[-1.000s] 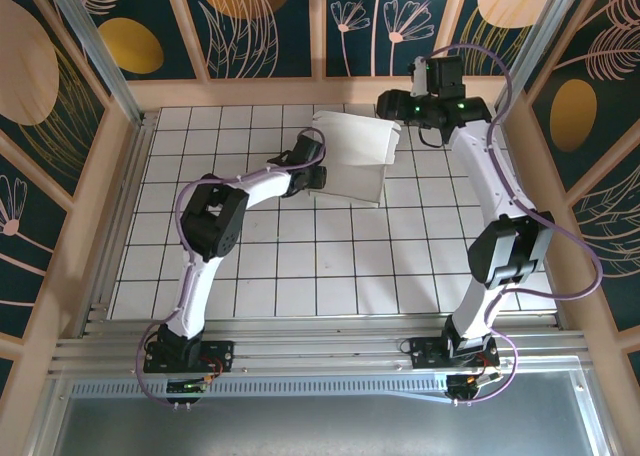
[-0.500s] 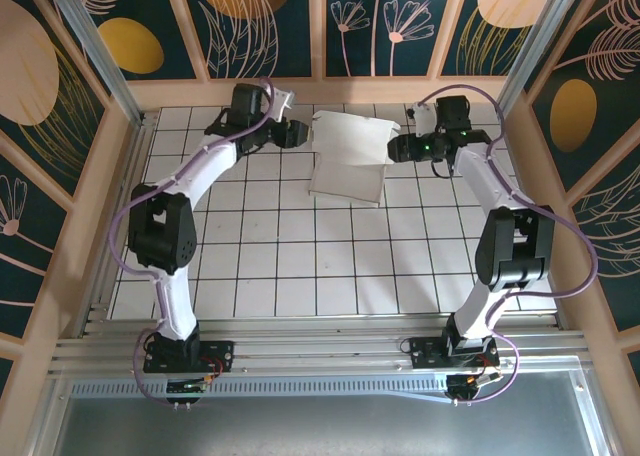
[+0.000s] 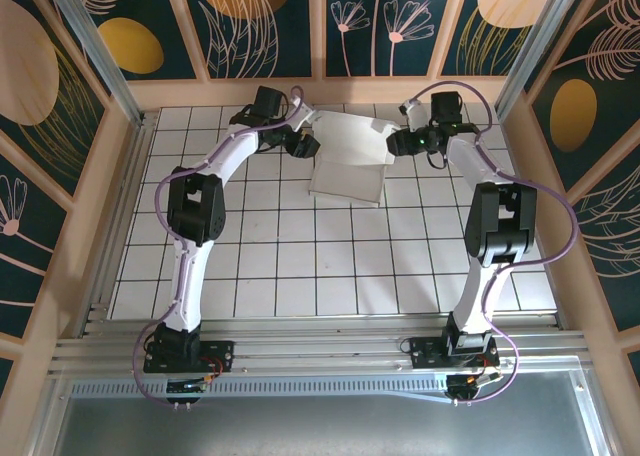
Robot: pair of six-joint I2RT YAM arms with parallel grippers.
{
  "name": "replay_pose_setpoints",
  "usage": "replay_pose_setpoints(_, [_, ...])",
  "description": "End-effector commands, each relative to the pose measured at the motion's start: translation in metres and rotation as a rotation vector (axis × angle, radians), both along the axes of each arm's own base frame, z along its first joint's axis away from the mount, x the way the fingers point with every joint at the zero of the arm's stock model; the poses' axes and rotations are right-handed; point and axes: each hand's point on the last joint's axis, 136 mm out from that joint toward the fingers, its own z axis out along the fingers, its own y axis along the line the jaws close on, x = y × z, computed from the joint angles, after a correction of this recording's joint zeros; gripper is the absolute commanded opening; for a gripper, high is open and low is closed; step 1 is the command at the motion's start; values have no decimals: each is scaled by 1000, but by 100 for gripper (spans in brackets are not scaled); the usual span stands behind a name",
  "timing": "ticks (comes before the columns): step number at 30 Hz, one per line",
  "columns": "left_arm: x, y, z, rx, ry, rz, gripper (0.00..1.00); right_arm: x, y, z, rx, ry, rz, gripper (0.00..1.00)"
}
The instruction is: Fold the paper box
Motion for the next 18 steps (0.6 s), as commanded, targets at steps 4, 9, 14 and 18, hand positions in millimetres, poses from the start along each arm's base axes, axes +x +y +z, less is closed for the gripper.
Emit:
replay_pose_setpoints(4, [16,-12,8,-43,-89,-60,59,14,4,12,34,-71,23,36])
replay_pose_setpoints(9, [16,-21,7,-92,-92,-106,46,16,4,9,34,-80,21,29])
replay_pose_setpoints(14, [15,-25,2,-115,-61,-107,31,16,4,7,30,-80,16,23])
replay_pose_setpoints(18, [16,-25,-2,-133,-25,-79,20,15,10,4,26,-80,6,19])
